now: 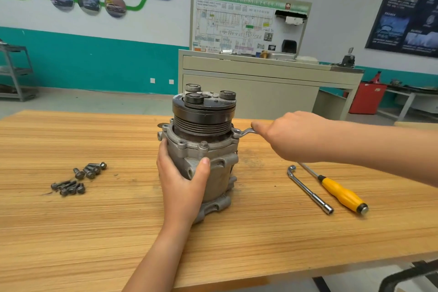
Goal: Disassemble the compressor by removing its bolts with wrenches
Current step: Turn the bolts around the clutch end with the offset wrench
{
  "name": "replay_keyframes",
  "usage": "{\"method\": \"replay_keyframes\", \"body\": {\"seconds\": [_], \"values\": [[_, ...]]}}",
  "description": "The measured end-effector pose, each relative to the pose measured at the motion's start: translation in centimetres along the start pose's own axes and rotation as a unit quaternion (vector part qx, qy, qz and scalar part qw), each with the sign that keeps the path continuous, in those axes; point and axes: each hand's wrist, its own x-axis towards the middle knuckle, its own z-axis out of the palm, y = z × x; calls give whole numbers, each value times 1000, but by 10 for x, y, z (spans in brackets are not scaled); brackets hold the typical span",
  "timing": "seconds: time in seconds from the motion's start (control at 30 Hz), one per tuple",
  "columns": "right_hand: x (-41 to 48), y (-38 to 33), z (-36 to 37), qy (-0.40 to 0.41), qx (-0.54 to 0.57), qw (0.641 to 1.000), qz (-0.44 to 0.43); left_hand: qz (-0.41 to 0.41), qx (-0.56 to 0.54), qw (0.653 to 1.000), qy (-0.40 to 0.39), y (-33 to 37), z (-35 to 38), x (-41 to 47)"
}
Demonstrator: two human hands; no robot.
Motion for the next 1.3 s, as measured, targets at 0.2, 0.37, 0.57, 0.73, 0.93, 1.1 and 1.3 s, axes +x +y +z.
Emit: {"method": "replay_keyframes", "body": {"seconds": [0.2,0.37,0.57,0.73,0.93,1.1,1.3], "values": [[-4,-16,-10,-5,-21,1000,-17,3,-3,1000,6,1,2,0],[-1,-10,-18,-49,-3,999,-15,5,1,1000,6,1,1,0],[-3,-11,-14,-31,-36,998,-39,4,-2,1000,5,1,1,-1],[13,0,-5,-23,-100,994,-31,5,8,1000,9,-1,2,0],[58,2,33,110,14,994,-11,13,9,1000,21,-1,4,0],[62,-19,58,185,167,968,39,13,16,1000,17,-1,2,1],[5,-24,40,221,315,918,99,14,17,1000,14,-2,1,1]]}}
